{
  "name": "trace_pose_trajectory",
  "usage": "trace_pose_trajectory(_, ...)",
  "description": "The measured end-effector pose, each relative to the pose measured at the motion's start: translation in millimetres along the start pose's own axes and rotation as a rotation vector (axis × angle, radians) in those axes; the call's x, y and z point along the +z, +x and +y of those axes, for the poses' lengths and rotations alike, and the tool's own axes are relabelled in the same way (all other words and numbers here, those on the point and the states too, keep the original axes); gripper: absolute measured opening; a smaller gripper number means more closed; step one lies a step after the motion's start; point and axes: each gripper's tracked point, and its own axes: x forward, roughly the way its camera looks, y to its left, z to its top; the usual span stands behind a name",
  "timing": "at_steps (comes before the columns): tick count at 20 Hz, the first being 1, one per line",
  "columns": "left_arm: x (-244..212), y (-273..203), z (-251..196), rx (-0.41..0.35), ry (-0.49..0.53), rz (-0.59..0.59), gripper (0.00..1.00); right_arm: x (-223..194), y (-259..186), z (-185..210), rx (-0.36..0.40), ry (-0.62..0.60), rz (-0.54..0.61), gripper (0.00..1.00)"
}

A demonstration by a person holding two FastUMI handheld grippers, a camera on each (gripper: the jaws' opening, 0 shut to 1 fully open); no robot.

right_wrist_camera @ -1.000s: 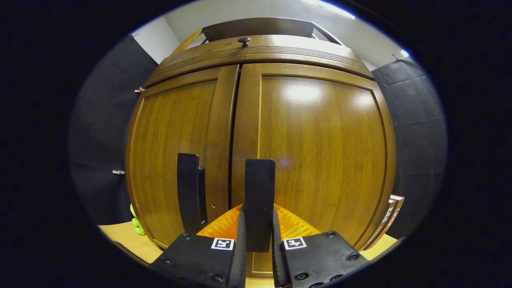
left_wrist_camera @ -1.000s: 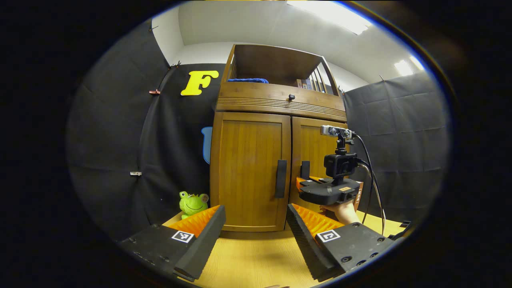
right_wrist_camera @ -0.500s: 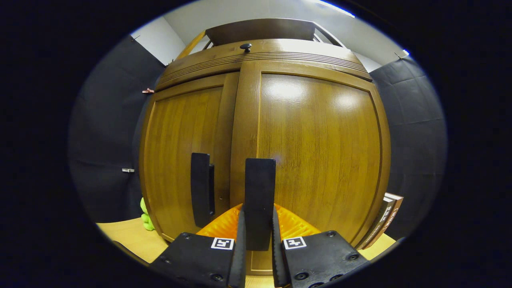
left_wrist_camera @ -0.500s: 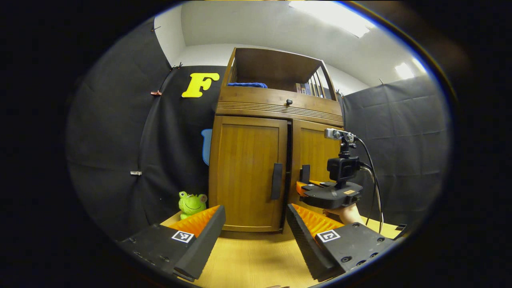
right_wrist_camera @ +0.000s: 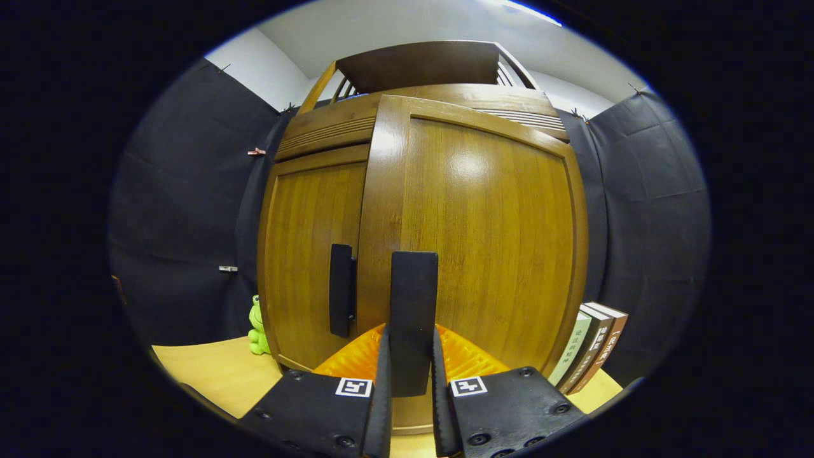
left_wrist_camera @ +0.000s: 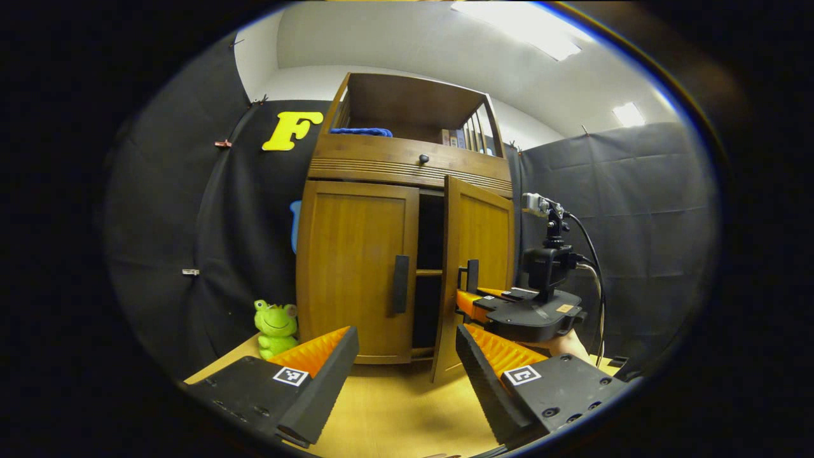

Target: Open the right door of the double-door shoe cabinet with the right hand, and open the left door with the left hand.

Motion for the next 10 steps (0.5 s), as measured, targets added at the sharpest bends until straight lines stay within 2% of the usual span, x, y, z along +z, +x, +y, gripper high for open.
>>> trace_pose_trajectory(1,-1.2,0.8,-6.3,-0.011,0.001,0.003,0.96,1.2,-9.0,-2.6,0.004,-0.005,-0.002,0.3)
trace_pose_trajectory(2,-1.4,2.2,-11.9,-0.021,0.002,0.005,0.96,3.2,-17.2,-6.1,0.007,-0.007,-0.002,0.26)
trace_pose_trajectory(3,-1.7,3.8,-18.1,-0.031,0.003,0.007,0.96,5.1,-27.0,-11.0,0.011,-0.006,-0.001,0.3)
trace_pose_trajectory(4,-1.2,5.5,-24.1,-0.042,0.002,0.007,0.96,6.5,-35.4,-15.7,0.014,-0.007,0.003,0.3)
trace_pose_trajectory(5,-2.0,6.8,-31.1,-0.054,0.0,0.009,0.95,7.2,-43.9,-19.4,0.017,-0.009,0.005,0.26)
trace_pose_trajectory(6,-1.6,7.7,-38.3,-0.069,-0.003,0.014,0.95,9.1,-51.3,-25.3,0.016,-0.012,0.007,0.3)
trace_pose_trajectory(10,1.4,10.1,-59.8,-0.091,-0.001,0.014,0.95,11.7,-77.7,-48.3,0.005,-0.021,0.006,0.3)
